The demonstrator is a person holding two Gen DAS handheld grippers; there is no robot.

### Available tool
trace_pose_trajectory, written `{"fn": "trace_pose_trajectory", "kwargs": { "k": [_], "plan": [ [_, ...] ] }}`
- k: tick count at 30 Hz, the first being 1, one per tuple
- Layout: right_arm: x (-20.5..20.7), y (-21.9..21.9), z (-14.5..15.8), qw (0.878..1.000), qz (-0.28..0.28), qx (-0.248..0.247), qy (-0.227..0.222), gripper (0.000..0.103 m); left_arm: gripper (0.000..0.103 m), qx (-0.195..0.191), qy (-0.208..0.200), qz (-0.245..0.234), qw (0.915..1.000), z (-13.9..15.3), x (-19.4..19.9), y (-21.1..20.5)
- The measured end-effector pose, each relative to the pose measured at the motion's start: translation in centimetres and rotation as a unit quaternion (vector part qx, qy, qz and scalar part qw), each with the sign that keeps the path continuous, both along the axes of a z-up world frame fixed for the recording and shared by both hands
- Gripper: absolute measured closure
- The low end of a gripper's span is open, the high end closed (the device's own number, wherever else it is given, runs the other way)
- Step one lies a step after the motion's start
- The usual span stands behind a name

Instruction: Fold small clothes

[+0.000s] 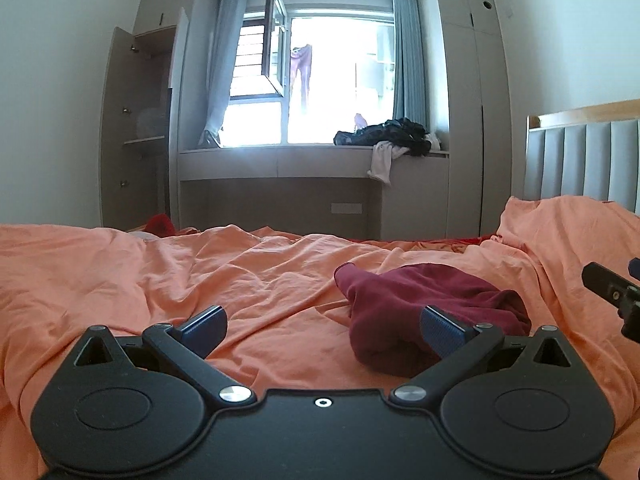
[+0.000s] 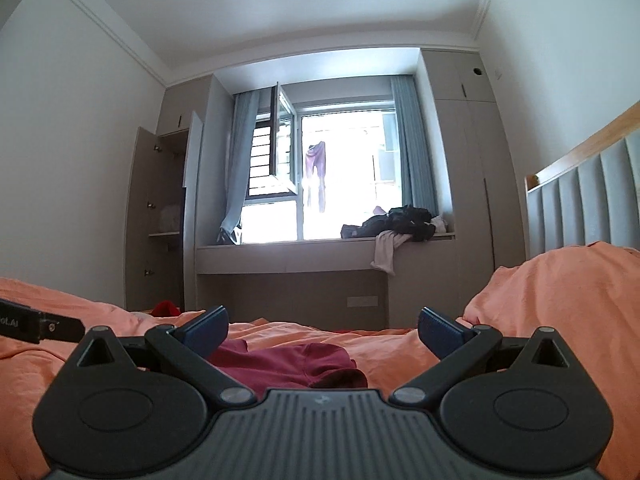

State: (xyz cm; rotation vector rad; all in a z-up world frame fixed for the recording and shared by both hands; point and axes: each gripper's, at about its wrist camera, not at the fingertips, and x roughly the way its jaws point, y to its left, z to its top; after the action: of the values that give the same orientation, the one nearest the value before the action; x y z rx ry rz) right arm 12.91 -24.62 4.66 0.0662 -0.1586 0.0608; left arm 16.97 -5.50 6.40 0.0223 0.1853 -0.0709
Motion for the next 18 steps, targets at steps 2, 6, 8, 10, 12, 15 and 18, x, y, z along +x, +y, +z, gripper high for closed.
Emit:
{"fn": "trace_pose_trajectory", "kwargs": {
  "k": [2, 6, 8, 10, 12, 15, 18],
  "plan": [
    [-0.5, 0.0, -0.2, 1.000, -0.004, 0.003, 0.001, 0.000, 0.000, -0.005, -0.006, 0.003, 1.0000, -0.6, -0.7, 0.3],
    [-1.3, -0.1, -0.9, 1.000, -0.011, 0.010, 0.012, 0.000, 0.000, -0.016, -0.010, 0.001, 0.9998, -1.9, -1.4, 1.0],
    [-1.7, -0.1, -1.3, 1.000, -0.016, 0.009, 0.017, 0.000, 0.000, -0.022, -0.015, 0.003, 0.9996, -2.7, -1.7, 1.3],
    [-2.2, 0.0, -1.7, 1.000, -0.018, 0.008, 0.023, 0.000, 0.000, -0.031, -0.017, 0.004, 0.9994, -3.6, -1.8, 1.7],
    [-2.6, 0.2, -2.2, 0.999, -0.020, 0.004, 0.028, 0.000, 0.000, -0.035, -0.019, 0.004, 0.9992, -4.2, -2.0, 2.1],
    [-3.2, 0.5, -2.7, 0.999, -0.017, -0.002, 0.035, 0.000, 0.000, -0.039, -0.012, 0.005, 0.9991, -5.2, -2.3, 2.7],
    [-3.3, 1.1, -3.1, 0.999, -0.013, -0.007, 0.047, 0.000, 0.000, -0.035, 0.002, 0.008, 0.9993, -5.9, -2.3, 3.0]
  ]
}}
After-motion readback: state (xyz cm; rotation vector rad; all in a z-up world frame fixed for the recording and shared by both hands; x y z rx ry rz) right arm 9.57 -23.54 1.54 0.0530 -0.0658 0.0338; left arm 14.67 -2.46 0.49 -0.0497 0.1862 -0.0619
